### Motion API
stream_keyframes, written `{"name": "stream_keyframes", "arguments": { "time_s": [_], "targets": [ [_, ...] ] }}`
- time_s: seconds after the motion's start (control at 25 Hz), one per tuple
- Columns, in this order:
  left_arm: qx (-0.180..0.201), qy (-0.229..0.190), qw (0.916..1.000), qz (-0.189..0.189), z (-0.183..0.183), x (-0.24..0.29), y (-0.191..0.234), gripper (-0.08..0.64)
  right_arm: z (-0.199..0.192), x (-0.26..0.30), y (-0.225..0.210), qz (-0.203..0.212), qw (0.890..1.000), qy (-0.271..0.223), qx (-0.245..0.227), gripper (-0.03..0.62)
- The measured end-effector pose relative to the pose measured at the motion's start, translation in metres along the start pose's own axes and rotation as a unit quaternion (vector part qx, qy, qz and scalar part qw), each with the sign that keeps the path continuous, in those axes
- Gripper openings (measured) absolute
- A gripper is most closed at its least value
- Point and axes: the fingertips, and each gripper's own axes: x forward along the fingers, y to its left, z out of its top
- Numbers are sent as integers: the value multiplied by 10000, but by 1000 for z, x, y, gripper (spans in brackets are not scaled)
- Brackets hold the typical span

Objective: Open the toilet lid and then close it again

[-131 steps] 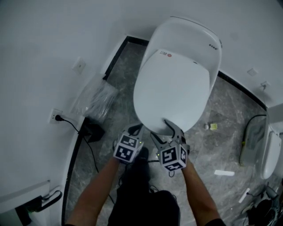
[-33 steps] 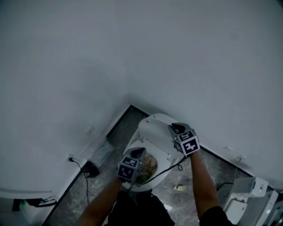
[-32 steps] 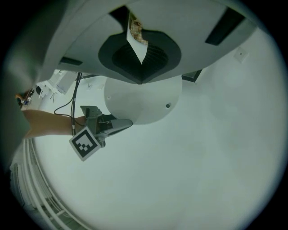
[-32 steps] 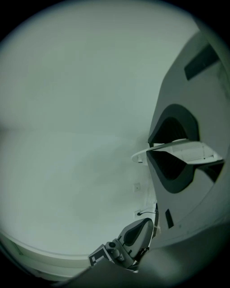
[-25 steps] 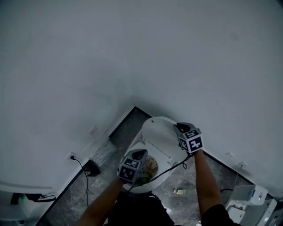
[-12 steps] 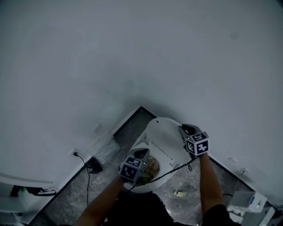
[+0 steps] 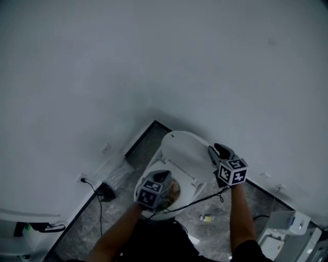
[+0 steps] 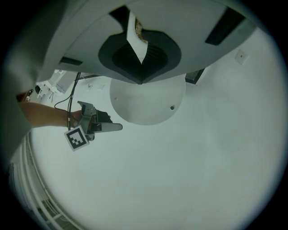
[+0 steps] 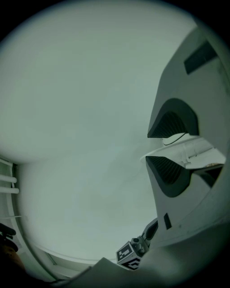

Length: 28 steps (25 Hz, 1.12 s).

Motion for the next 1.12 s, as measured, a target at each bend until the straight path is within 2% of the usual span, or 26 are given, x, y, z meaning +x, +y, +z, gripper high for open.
{"name": "stream_keyframes", "arguments": {
  "time_s": [0.04,0.16,0.56,0.64,0.8,1.12],
  "targets": [
    [-4,-2,10000,-15,-1,-1,-2,5,-4,-4,-3,-60,10000,-16,52,140],
    [-20,10,10000,-40,-2,-4,-7,5,-18,-9,-11,-216,9996,11,159,212],
    [-86,134,9998,87,-19,-21,-4,5,-62,0,-20,-236,9979,558,219,216],
    [-101,164,9998,110,-25,-27,0,5,-68,1,-14,-178,9974,679,175,211],
    [-79,202,9997,139,-34,-34,8,5,-71,-4,-13,-408,9970,637,133,84],
    [-23,130,9999,31,-38,-36,13,5,-77,-22,27,-226,9976,646,77,84]
  ]
}}
